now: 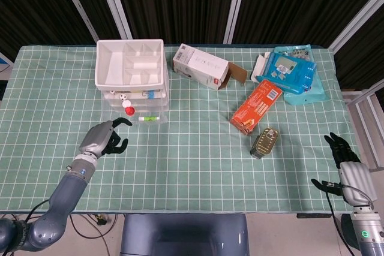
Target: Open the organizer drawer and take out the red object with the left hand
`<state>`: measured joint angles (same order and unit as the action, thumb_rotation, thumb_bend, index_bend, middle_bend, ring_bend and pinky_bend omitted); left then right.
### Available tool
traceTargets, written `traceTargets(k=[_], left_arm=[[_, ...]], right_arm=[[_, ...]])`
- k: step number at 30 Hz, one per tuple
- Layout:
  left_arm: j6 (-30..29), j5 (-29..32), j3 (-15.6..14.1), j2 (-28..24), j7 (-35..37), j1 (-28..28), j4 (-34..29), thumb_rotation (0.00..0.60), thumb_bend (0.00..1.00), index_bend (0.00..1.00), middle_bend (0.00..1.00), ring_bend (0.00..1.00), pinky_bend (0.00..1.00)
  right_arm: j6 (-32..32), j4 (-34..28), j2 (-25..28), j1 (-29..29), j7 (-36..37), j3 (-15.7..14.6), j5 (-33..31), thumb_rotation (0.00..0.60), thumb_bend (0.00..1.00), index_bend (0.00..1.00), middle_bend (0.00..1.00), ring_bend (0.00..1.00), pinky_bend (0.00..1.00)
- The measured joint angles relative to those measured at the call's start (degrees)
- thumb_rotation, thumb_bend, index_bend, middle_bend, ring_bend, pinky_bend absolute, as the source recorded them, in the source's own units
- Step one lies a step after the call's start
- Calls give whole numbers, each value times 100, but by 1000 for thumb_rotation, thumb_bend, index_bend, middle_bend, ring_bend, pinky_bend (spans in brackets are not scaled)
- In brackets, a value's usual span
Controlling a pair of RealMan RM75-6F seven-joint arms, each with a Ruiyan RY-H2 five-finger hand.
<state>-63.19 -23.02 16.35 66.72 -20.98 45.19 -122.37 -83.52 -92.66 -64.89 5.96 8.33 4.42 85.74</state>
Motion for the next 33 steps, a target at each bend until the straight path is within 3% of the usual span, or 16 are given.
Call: traceTargets(k=[7, 18, 28, 33], left_arm=[[-40, -201, -1, -64, 84, 3, -79, 600, 355, 272, 1000, 993, 1000], [-321, -630, 114, -190, -278, 231, 16, 600, 305, 294, 1000, 1000, 1000], [-216, -773, -196, -168, -1730, 866, 1125, 600, 287, 303, 1000, 1000, 1000], [9, -467, -310, -86, -1920, 1048, 1595, 600, 287, 323, 1000, 1000, 1000]], right_arm=[[11, -3, 5, 0, 10, 1, -11, 600, 66, 0, 0, 0, 219], [26, -12, 10, 2, 4, 0, -22, 600, 66, 0, 0, 0, 219], [60, -23, 25, 3, 11, 6, -65, 600, 65, 0, 0, 0, 219], [74, -33, 23, 7, 5, 7, -74, 600, 65, 0, 0, 0, 219]])
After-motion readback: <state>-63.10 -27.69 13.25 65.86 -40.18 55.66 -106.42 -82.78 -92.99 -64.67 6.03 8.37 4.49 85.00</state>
